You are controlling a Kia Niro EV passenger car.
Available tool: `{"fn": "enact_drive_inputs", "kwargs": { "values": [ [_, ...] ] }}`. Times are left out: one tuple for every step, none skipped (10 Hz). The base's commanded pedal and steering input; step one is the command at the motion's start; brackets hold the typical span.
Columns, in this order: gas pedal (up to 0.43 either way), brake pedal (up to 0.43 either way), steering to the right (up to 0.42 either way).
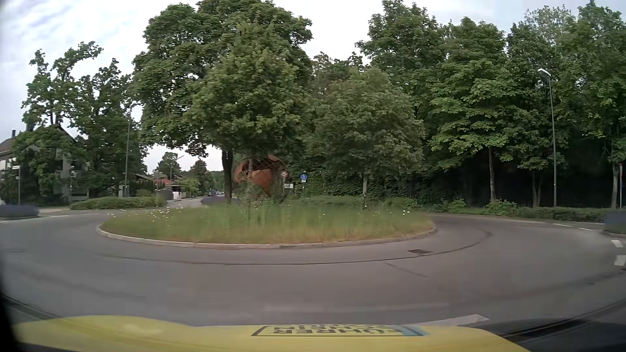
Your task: Follow the waypoints while adhering to traffic rules and regulations
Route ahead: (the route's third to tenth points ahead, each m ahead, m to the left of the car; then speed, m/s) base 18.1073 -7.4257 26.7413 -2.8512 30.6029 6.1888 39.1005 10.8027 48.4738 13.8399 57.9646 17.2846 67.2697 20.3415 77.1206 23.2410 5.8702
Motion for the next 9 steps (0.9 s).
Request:
{"fn": "enact_drive_inputs", "kwargs": {
  "values": [
    [0.0,0.0,0.301],
    [0.0,0.0,0.317],
    [0.0,0.0,0.33],
    [0.0,0.0,0.346],
    [0.028,0.0,0.362],
    [0.028,0.0,0.367],
    [0.039,0.0,0.368],
    [0.039,0.0,0.363],
    [0.039,0.0,0.348]
  ]
}}
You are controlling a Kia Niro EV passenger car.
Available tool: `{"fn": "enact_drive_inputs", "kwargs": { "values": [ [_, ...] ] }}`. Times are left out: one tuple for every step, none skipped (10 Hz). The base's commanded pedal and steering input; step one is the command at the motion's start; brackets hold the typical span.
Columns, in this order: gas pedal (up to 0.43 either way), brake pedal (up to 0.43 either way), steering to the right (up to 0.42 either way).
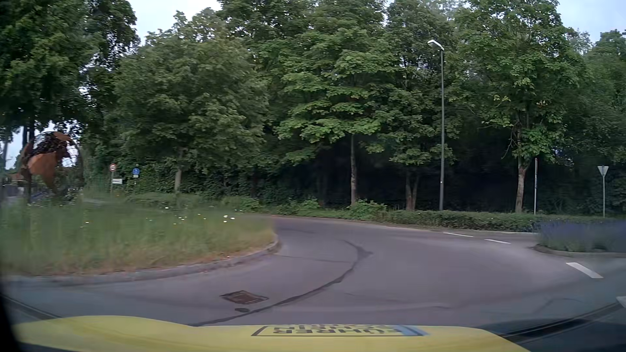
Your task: Follow the waypoints while adhering to traffic rules and regulations
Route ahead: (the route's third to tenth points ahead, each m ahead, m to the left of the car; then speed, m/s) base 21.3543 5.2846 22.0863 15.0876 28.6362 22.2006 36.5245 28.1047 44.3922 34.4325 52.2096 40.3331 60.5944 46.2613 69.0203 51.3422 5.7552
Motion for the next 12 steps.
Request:
{"fn": "enact_drive_inputs", "kwargs": {
  "values": [
    [0.039,0.0,0.323],
    [0.039,0.0,0.295],
    [0.039,0.0,0.254],
    [0.02,0.0,0.208],
    [0.02,0.0,0.16],
    [0.02,0.0,0.082],
    [0.02,0.0,0.0],
    [0.02,0.0,-0.063],
    [0.02,0.0,-0.127],
    [0.02,0.0,-0.175],
    [0.02,0.0,-0.208],
    [0.02,0.0,-0.232]
  ]
}}
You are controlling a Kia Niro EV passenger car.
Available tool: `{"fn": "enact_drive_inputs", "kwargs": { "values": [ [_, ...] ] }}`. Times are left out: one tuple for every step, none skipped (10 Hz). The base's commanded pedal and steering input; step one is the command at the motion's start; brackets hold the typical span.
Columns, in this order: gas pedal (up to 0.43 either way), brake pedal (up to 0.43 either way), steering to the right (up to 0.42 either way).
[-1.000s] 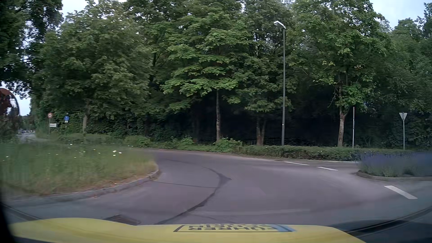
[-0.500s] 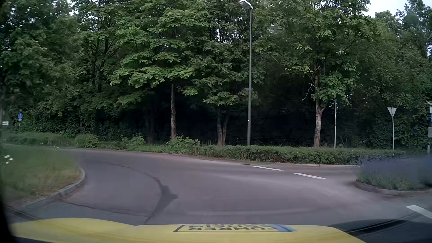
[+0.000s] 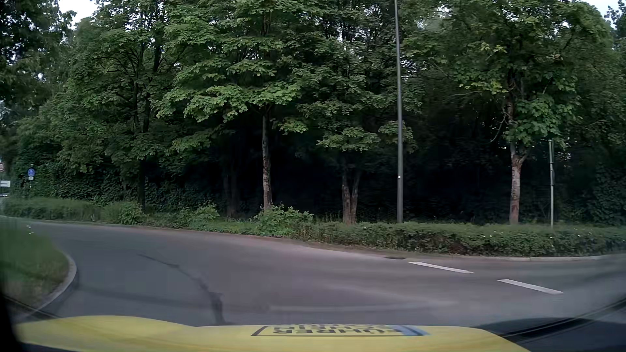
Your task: Follow the waypoints while adhering to traffic rules and regulations
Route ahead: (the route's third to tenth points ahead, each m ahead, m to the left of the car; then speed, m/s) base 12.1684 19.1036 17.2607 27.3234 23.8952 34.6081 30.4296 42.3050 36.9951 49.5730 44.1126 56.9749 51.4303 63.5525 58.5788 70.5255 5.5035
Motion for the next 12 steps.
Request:
{"fn": "enact_drive_inputs", "kwargs": {
  "values": [
    [0.02,0.0,-0.245],
    [0.02,0.0,-0.255],
    [0.039,0.0,-0.261],
    [0.039,0.0,-0.262],
    [0.039,0.0,-0.265],
    [0.039,0.0,-0.269],
    [0.039,0.0,-0.284],
    [0.039,0.0,-0.308],
    [0.039,0.0,-0.329],
    [0.039,0.0,-0.349],
    [0.039,0.0,-0.361],
    [0.039,0.0,-0.376]
  ]
}}
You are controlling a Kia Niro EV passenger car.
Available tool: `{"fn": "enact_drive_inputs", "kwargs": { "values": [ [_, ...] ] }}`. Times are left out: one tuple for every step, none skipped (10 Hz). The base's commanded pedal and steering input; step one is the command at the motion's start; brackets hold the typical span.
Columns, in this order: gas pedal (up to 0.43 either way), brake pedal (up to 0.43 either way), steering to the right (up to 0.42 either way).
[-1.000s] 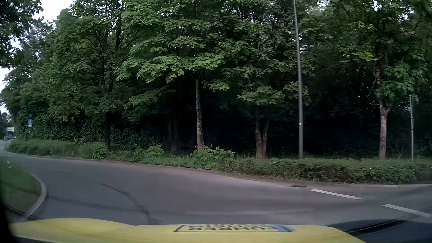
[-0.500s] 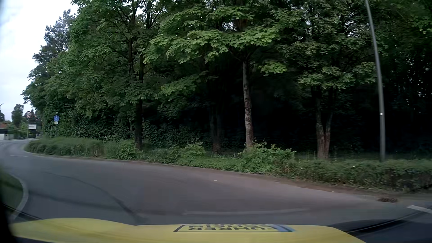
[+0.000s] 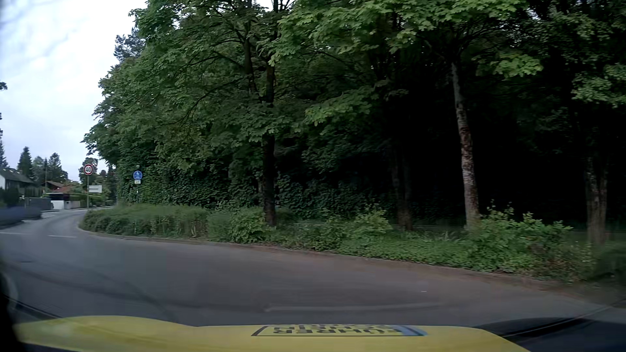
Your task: Follow the waypoints while adhering to traffic rules and regulations
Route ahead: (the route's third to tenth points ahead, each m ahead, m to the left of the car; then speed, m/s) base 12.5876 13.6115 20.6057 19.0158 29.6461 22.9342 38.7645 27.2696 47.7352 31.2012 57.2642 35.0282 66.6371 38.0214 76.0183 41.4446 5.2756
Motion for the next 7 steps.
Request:
{"fn": "enact_drive_inputs", "kwargs": {
  "values": [
    [0.039,0.0,-0.387],
    [0.039,0.0,-0.393],
    [0.059,0.0,-0.395],
    [0.067,0.0,-0.395],
    [0.067,0.0,-0.399],
    [0.079,0.0,-0.405],
    [0.079,0.0,-0.406]
  ]
}}
